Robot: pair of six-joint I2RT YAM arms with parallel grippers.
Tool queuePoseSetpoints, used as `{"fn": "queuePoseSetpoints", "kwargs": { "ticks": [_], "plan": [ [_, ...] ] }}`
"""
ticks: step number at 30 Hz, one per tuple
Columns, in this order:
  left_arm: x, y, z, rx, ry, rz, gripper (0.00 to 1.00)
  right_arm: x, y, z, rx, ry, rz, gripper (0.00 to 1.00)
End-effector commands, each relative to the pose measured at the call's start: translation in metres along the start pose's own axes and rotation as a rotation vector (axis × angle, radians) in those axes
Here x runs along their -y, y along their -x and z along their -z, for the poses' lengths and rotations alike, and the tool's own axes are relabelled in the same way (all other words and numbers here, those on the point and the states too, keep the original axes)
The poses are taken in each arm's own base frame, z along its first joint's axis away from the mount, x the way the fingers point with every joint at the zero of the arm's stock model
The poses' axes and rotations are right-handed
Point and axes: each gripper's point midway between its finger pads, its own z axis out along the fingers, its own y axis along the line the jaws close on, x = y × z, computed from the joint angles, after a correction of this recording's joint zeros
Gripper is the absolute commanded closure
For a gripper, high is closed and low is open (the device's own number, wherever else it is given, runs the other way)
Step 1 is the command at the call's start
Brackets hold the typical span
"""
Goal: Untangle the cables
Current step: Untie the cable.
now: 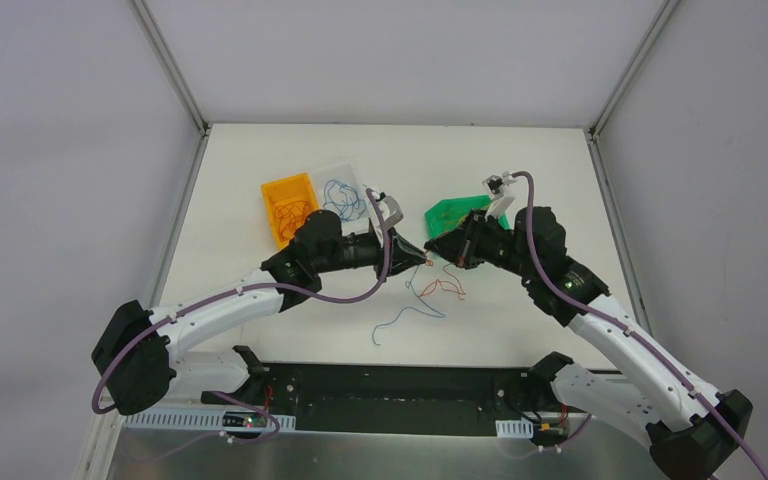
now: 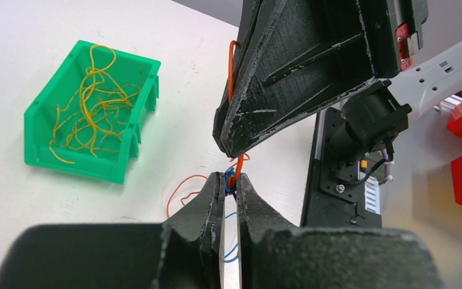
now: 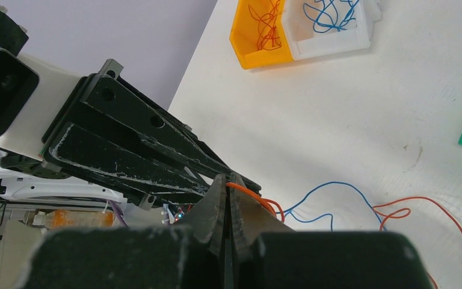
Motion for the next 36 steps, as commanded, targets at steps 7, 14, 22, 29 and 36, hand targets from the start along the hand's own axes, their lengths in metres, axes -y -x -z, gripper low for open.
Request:
{"fn": "queuePoseSetpoints", "kwargs": {
  "ticks": [7,14,22,29,36],
  "plan": [
    [0.010,0.026,0.002,0.063,-0.045,-0.026,1.00,0.009,0.003,0.004,0.027,-0.046,0.014,0.87],
    [-0.004,0.011,0.010,0.055,0.023,0.137,1.00,0.019,-0.018,0.013,0.023,-0.025,0.045,0.56],
    [-0.028,-0.006,0.016,0.033,0.166,0.457,1.00,0.031,-0.051,0.013,-0.043,0.032,0.065,0.43],
    [-0.032,-0.008,0.020,0.081,0.206,0.611,1.00,0.033,-0.062,0.008,-0.036,0.089,0.076,0.44],
    [-0.025,0.002,0.017,0.142,0.148,0.713,1.00,0.032,-0.069,0.004,-0.017,0.118,0.096,0.56]
  ]
}}
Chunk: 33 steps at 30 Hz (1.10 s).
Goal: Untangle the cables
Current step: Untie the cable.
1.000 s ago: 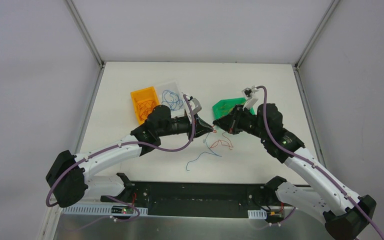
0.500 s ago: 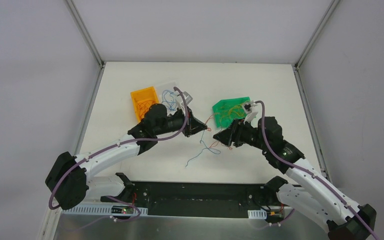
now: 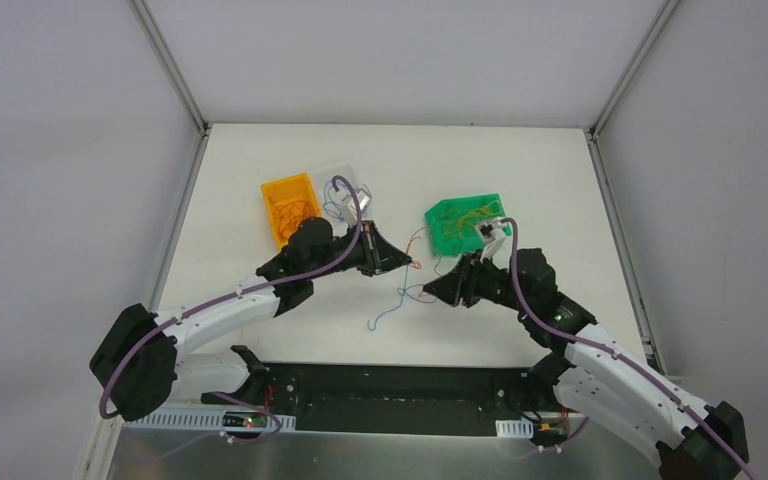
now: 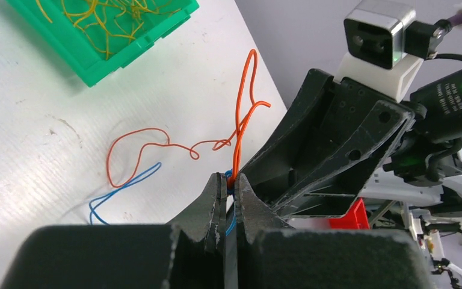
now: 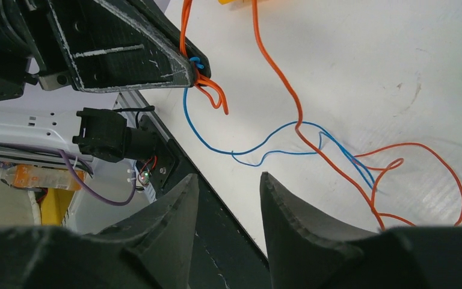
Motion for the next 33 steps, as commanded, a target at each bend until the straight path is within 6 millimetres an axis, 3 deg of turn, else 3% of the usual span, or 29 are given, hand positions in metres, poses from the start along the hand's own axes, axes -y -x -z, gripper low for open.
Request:
{"fn": "queuePoseSetpoints", "kwargs": {
  "ticks": [1,12,19,21,23,28,29,33],
  "plan": [
    [0.027,0.023,0.001,0.081,-0.102,0.060,1.00,-0.020,0.015,-0.002,0.070,0.087,0.064,0.57],
    [0.050,0.009,-0.013,-0.057,-0.233,0.105,1.00,-0.026,0.038,-0.004,0.140,0.069,0.115,0.56],
    [0.060,0.004,-0.015,-0.094,-0.289,0.132,1.00,-0.022,0.040,-0.007,0.135,0.040,0.111,0.59],
    [0.063,0.001,-0.015,-0.123,-0.314,0.142,1.00,-0.022,0.041,-0.007,0.138,0.038,0.112,0.71],
    [0.064,-0.005,-0.016,-0.157,-0.330,0.149,1.00,-0.024,0.041,-0.007,0.136,0.046,0.109,1.00],
    [0.060,-0.009,-0.016,-0.164,-0.335,0.112,1.00,-0.027,0.039,-0.003,0.137,0.063,0.101,1.00],
    [0.058,-0.008,-0.016,-0.158,-0.325,0.087,0.97,-0.028,0.038,-0.002,0.136,0.067,0.097,1.00],
    [0.046,-0.003,-0.010,-0.127,-0.229,-0.048,0.65,-0.027,0.033,0.002,0.117,0.058,0.077,1.00]
  ]
}}
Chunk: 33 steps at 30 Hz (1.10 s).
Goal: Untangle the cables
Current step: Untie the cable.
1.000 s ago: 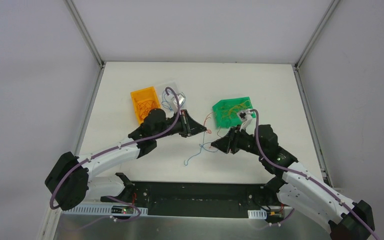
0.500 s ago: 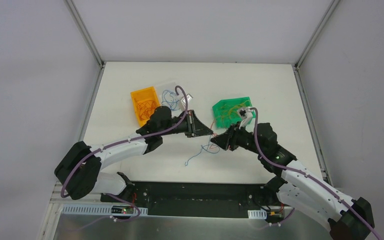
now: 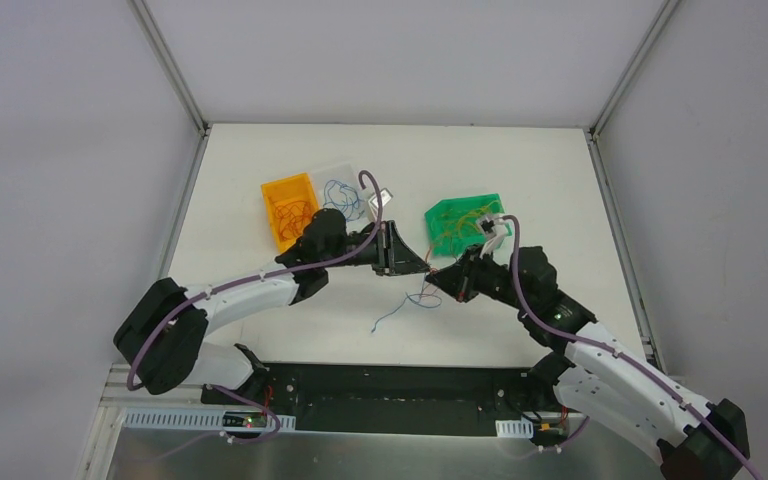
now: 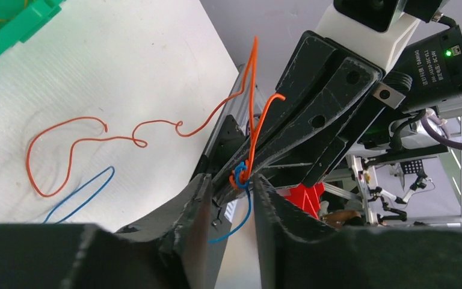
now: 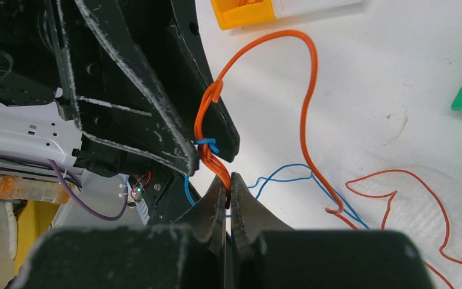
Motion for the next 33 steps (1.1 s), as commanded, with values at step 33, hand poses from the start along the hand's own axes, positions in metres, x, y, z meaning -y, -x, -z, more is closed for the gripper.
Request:
{"fn": "queuePoseSetpoints", "kwargs": {
  "ticks": [33],
  "plan": [
    [0.020,0.032,0.037,0.218,0.249,-1.215,0.71,-0.033,0.017,-0.010,-0.139,-0.010,-0.216,1.00]
  ]
}}
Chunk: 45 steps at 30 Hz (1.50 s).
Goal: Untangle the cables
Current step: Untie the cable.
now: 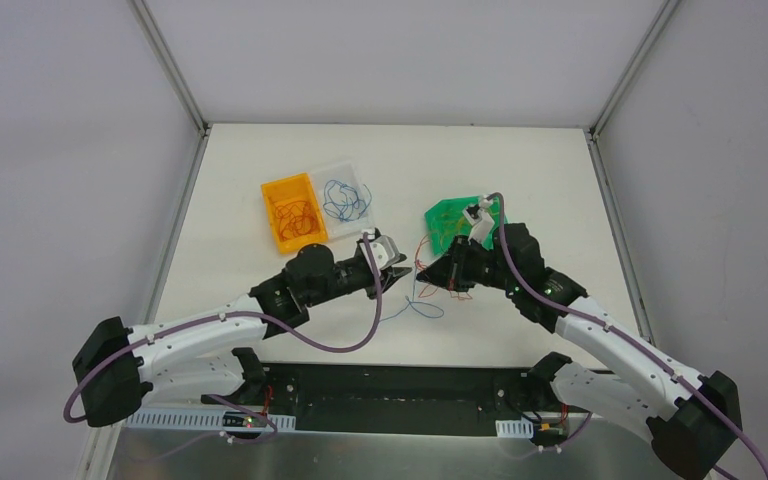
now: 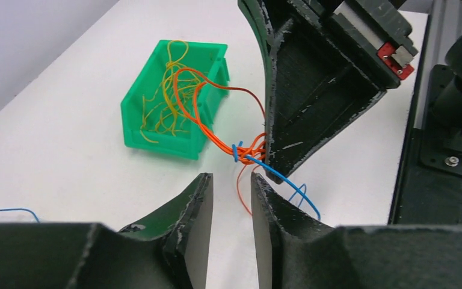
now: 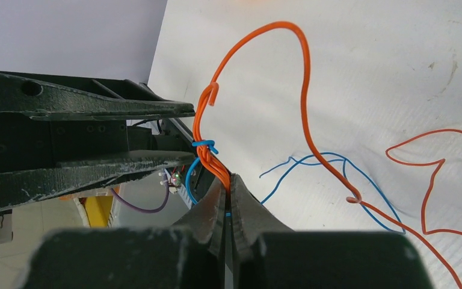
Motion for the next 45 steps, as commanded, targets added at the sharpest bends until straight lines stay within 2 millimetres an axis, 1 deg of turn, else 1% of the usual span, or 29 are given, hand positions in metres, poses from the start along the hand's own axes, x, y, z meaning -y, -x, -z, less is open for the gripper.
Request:
{"fn": "queuePoseSetpoints", "kwargs": {
  "ticks": [1,4,7,10,19,21,25,31,35,43,45],
  "plan": [
    [-0.012,0.029,-0.005,0.094,0.046,-0.067,0.72,-0.021,0.010,0.005,0.008,0.048,0.006,1.00],
    [-0.010,0.031,-0.007,0.097,0.028,-0.097,0.74,-0.021,0.009,0.006,0.005,0.048,0.011,1.00],
    [-0.001,0.033,-0.008,0.108,-0.028,-0.126,0.74,-0.020,0.009,0.006,0.003,0.046,0.013,1.00],
    [0.004,0.032,-0.010,0.102,-0.059,-0.145,0.73,-0.021,0.009,0.006,0.002,0.047,0.015,1.00],
    [0.006,0.032,-0.019,0.085,-0.085,-0.147,0.74,-0.022,0.007,0.006,-0.011,0.053,0.019,1.00],
    [0.006,0.031,-0.021,0.082,-0.087,-0.148,0.79,-0.022,0.007,0.007,-0.011,0.057,0.022,1.00],
    [0.006,0.031,-0.025,0.069,-0.090,-0.150,1.00,-0.023,0.006,0.007,-0.014,0.062,0.028,1.00],
    [0.006,0.030,-0.025,0.058,-0.091,-0.142,1.00,-0.025,0.007,0.010,-0.005,0.068,0.041,1.00],
    [-0.006,0.028,-0.024,0.028,-0.016,-0.098,1.00,-0.022,0.006,0.012,-0.005,0.055,0.047,1.00],
    [-0.054,0.024,-0.016,-0.048,0.254,-0.026,1.00,-0.016,-0.004,0.015,-0.026,0.045,0.036,1.00],
    [-0.053,0.024,-0.016,-0.049,0.247,-0.016,1.00,-0.013,-0.005,0.016,-0.024,0.034,0.035,1.00]
  ]
}}
